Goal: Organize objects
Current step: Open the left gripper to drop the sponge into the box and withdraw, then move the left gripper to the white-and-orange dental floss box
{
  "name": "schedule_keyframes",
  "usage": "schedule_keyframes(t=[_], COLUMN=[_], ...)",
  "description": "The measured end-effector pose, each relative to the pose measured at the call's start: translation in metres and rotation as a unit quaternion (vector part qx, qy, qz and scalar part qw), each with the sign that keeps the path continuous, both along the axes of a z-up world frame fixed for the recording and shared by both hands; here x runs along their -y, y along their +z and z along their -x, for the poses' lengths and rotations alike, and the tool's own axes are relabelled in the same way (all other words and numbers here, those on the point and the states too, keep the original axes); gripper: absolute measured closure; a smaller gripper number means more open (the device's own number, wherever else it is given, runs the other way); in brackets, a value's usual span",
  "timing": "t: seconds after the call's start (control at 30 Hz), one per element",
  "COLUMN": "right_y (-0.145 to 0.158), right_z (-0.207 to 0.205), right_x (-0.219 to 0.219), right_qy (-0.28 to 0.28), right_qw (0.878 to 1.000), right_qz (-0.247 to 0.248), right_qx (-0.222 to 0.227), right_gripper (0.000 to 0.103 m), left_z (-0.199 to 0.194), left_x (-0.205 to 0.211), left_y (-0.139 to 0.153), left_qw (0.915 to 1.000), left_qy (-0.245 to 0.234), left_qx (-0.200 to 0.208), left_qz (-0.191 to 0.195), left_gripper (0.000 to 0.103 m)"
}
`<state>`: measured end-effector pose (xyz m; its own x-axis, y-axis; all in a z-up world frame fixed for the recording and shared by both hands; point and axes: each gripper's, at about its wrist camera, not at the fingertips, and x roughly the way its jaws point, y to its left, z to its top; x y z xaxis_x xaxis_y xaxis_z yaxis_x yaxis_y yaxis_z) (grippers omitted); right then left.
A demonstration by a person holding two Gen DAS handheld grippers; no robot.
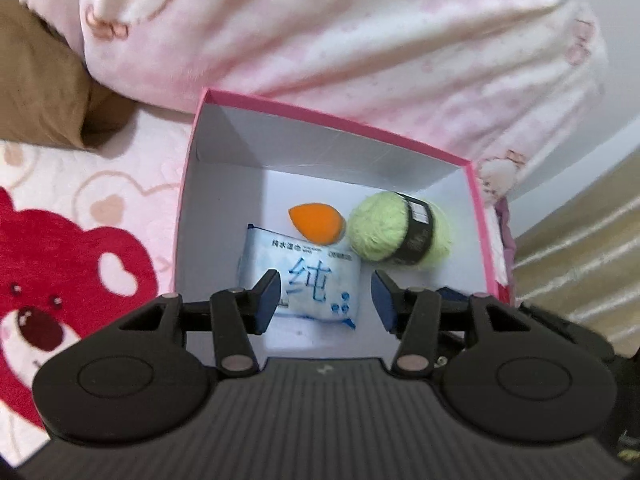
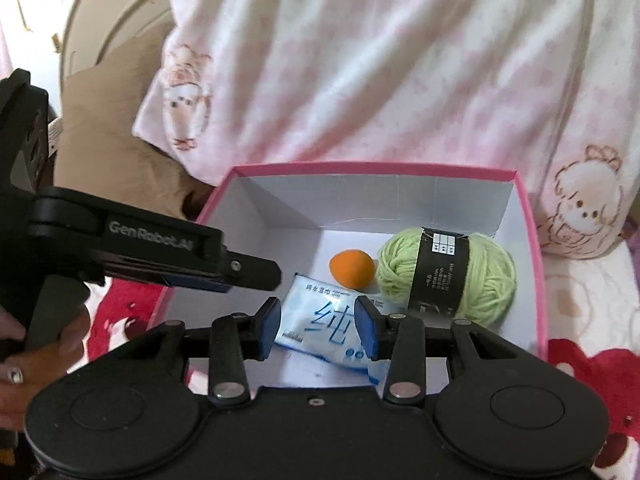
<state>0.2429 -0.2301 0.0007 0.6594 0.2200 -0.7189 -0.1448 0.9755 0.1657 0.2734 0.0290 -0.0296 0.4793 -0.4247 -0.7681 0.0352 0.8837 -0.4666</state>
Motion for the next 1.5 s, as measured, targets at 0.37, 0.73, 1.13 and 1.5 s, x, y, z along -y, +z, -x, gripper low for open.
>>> schedule_keyframes(t=[0.37,0.73,1.13,1.5], right_y=[0.092,0.105,0.044,-0.046], right_z=[0.070,0.151,0.176,0.152], right_x=[-0.020,-0.027,-0.049,-0.094], right_qy=[0.053,0.050,0.083,0.110], right_qw=[0.995,0.997,0.996,0.993], right_qz=[0.079,0.057,-0.016,0.032], right_qx=[0.029,0.030,0.018,-0.001], right_gripper=[0.031,0.020,0.010,0.010], left_z=[0.081,0.162,0.179,0.160], left_x=[-0.008,-0.027,-0.043,-0.053], left_y=[0.083,0.102,0.061,-0.015], left_qw=[0.9955,0.9882,0.9866,0.9875], left_qy=[-0.062,-0.103,-0.114,-0.113], left_qx=[0.036,0.077,0.063,0.053], left_qz=[-0.063,-0.084,-0.098,-0.096], left_gripper=[0.049,0.048,0.041,0.029])
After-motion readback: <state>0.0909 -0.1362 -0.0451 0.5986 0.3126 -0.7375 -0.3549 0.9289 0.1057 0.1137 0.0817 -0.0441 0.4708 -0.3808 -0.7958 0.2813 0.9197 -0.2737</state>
